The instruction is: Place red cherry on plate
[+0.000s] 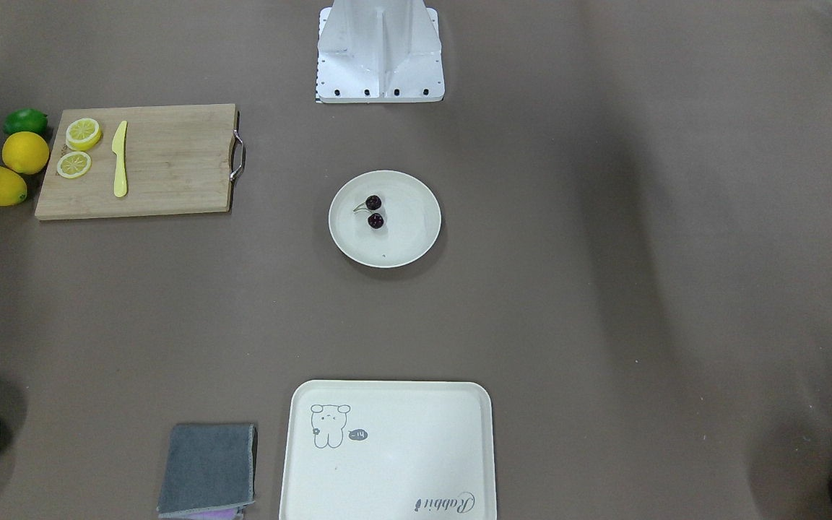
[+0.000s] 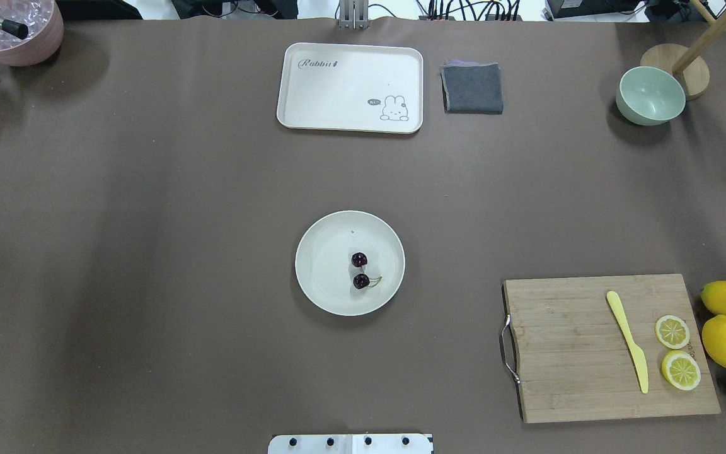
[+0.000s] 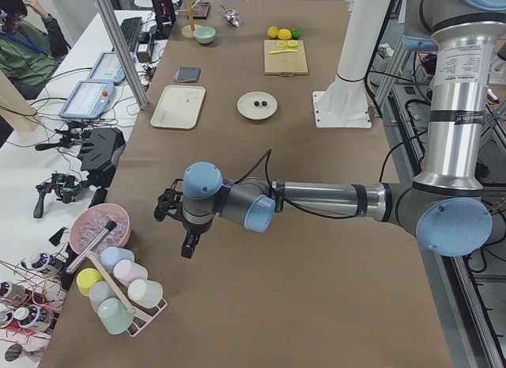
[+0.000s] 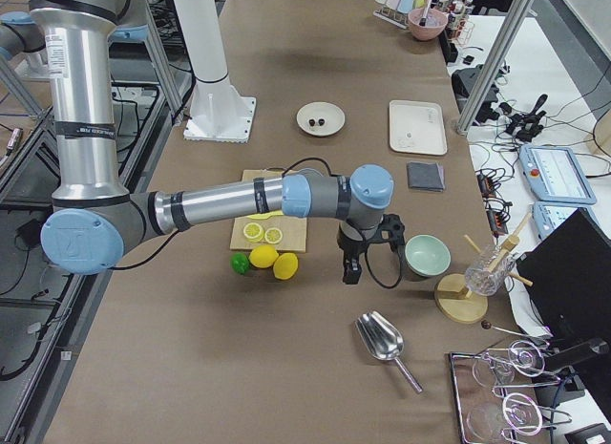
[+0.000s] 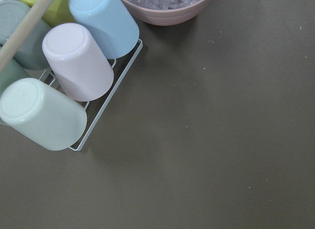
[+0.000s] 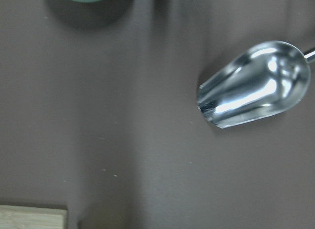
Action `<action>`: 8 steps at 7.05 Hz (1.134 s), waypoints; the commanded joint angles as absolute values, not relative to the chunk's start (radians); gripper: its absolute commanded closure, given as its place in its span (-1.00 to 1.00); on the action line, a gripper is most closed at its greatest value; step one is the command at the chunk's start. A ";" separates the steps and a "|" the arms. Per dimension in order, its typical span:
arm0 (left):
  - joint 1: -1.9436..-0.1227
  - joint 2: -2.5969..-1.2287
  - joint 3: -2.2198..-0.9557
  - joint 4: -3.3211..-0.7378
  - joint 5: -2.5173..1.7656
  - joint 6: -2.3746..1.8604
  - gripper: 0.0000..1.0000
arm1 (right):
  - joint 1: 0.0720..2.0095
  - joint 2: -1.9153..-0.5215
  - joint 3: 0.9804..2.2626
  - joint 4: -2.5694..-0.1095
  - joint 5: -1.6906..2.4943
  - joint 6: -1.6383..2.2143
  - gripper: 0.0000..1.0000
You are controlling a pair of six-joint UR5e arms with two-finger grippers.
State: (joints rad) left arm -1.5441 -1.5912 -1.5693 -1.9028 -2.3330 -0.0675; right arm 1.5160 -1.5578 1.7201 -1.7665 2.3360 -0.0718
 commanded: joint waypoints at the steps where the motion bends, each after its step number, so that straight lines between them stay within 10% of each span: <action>1: -1.545 -1.598 -1.584 -1.852 -2.335 -0.067 -0.96 | 1.603 -1.615 1.672 -1.766 2.338 -0.179 -1.00; 8: -1.562 -1.594 -1.605 -1.795 -2.333 -0.067 -0.96 | 1.605 -1.617 1.683 -1.766 2.347 -0.164 -1.00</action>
